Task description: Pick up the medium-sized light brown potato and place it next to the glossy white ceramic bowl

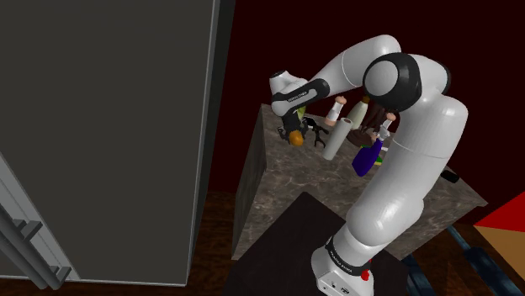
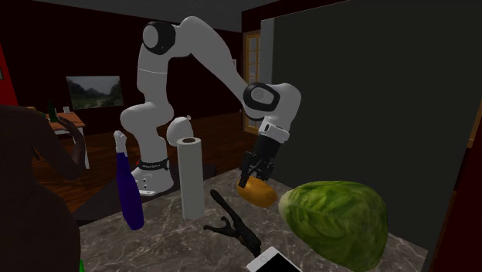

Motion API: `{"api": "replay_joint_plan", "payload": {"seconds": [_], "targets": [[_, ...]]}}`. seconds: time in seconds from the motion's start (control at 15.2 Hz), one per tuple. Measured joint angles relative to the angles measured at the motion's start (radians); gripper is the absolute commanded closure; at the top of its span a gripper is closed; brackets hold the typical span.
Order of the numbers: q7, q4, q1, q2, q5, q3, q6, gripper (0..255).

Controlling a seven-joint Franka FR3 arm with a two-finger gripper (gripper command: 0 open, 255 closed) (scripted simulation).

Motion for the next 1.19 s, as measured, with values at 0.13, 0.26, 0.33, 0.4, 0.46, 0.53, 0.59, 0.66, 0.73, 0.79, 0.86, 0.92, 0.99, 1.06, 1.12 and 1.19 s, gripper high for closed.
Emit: {"api": "replay_joint_plan", "payload": {"seconds": [0.13, 0.26, 0.33, 0.4, 0.46, 0.53, 0.59, 0.66, 0.73, 0.79, 0.86, 0.92, 0.99, 1.06, 1.12, 1.19], "targets": [[0.000, 0.000, 0.000, 0.000, 0.000, 0.000, 0.000, 255], [0.000, 0.000, 0.000, -0.001, 0.000, 0.000, 0.000, 255], [0.000, 0.000, 0.000, -0.001, 0.000, 0.000, 0.000, 255], [0.000, 0.000, 0.000, -0.001, 0.000, 0.000, 0.000, 255], [0.000, 0.000, 0.000, -0.001, 0.000, 0.000, 0.000, 255], [0.000, 0.000, 0.000, -0.001, 0.000, 0.000, 0.000, 255], [0.000, 0.000, 0.000, -0.001, 0.000, 0.000, 0.000, 255], [-0.003, 0.002, 0.000, -0.005, 0.001, 0.000, -0.006, 255], [-0.006, 0.002, 0.001, -0.011, 0.002, 0.000, -0.012, 255], [-0.012, 0.007, 0.001, -0.017, 0.004, 0.000, -0.021, 255], [-0.016, 0.010, 0.001, -0.023, 0.005, 0.001, -0.029, 255], [-0.023, 0.017, 0.001, -0.029, 0.007, 0.001, -0.041, 255], [-0.028, 0.018, 0.001, -0.039, 0.008, 0.001, -0.050, 255], [-0.033, 0.023, 0.002, -0.046, 0.011, 0.002, -0.062, 255], [-0.038, 0.029, 0.003, -0.051, 0.012, 0.003, -0.072, 255], [-0.042, 0.032, 0.005, -0.061, 0.015, 0.004, -0.085, 255]]}}
